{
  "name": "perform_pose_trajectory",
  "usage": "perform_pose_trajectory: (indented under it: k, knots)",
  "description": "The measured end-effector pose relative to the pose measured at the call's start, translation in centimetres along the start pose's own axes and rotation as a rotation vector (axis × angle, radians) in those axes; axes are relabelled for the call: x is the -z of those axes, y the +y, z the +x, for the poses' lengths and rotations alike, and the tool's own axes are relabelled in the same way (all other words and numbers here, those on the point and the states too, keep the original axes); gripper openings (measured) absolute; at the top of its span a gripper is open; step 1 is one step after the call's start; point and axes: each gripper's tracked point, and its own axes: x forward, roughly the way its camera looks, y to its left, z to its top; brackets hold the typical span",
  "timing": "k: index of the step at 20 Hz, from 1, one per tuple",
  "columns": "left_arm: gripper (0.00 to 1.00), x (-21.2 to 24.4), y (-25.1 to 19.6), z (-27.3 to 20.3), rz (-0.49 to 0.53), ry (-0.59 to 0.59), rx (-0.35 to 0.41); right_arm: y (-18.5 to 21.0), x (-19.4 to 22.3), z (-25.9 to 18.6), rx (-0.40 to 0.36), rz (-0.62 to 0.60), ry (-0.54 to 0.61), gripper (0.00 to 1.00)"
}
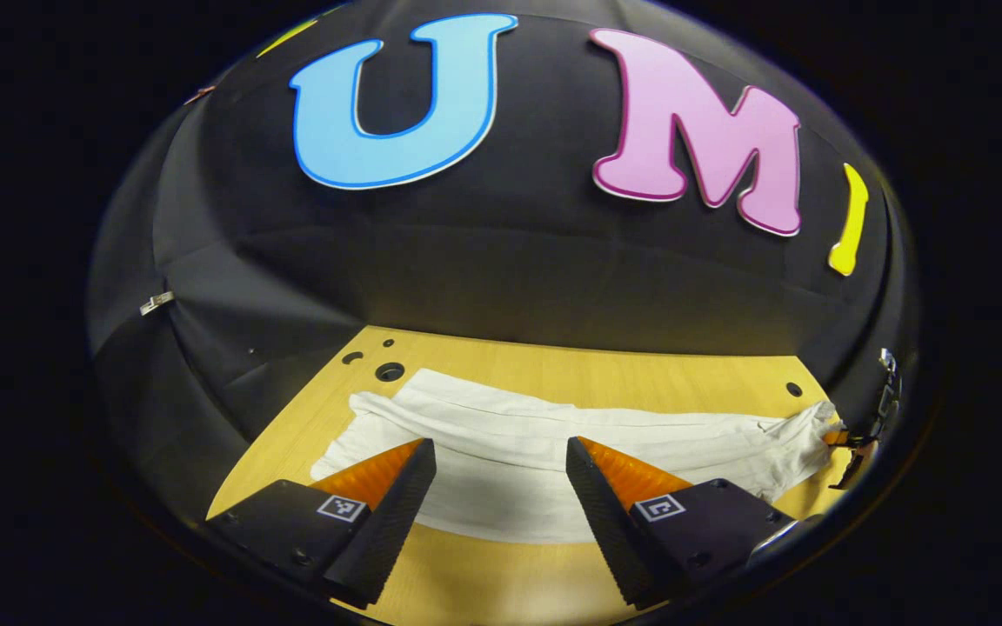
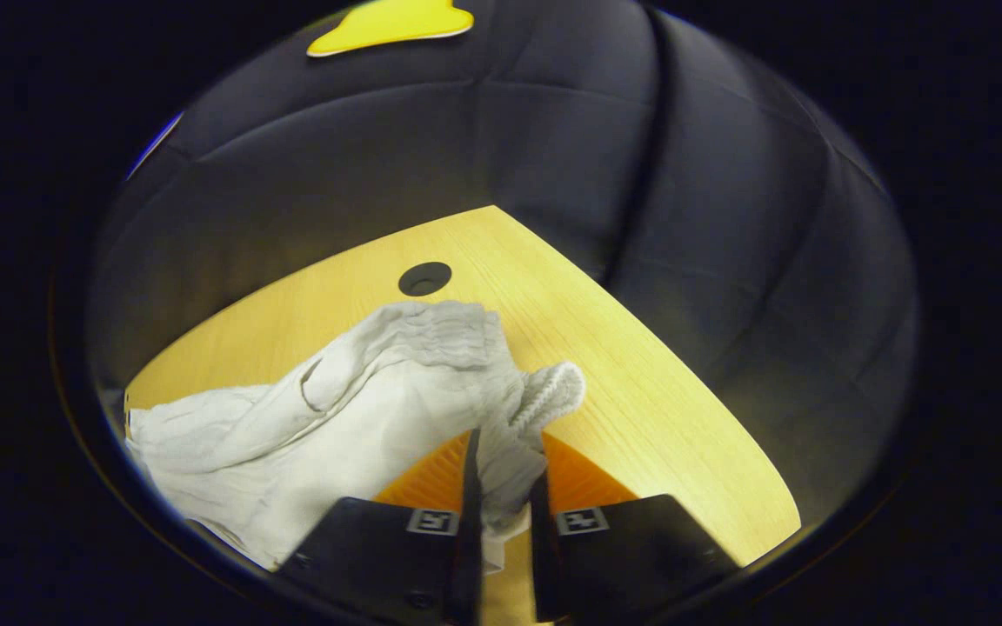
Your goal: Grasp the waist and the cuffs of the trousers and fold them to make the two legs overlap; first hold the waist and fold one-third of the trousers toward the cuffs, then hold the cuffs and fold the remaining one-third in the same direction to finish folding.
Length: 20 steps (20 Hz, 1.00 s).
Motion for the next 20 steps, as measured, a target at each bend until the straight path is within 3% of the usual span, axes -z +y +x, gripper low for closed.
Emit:
perform_pose_trajectory:
  k: [3, 7, 13, 16, 20]
  knots:
    - [0.96, 0.6, -0.8, -0.1, 0.043, 0.014, 0.028, 0.0, 0.1, -1.1, -0.008, -0.031, 0.03, 0.18]
    - [0.96, 0.2, 0.2, -1.0, 0.037, -0.003, 0.04, 0.4, -1.7, -2.7, 0.001, -0.059, -0.006, 0.18]
    - [0.96, 0.9, 5.8, -2.5, -0.033, -0.007, 0.014, 2.8, -6.6, -7.5, 0.001, -0.143, -0.133, 0.18]
    - [0.97, 1.0, 7.7, -3.5, -0.08, -0.022, 0.045, 5.2, -8.8, -12.5, -0.023, -0.166, -0.188, 0.17]
    - [0.96, 2.2, 11.9, -5.1, -0.037, -0.027, 0.028, 6.8, -11.0, -18.1, -0.051, -0.137, -0.252, 0.18]
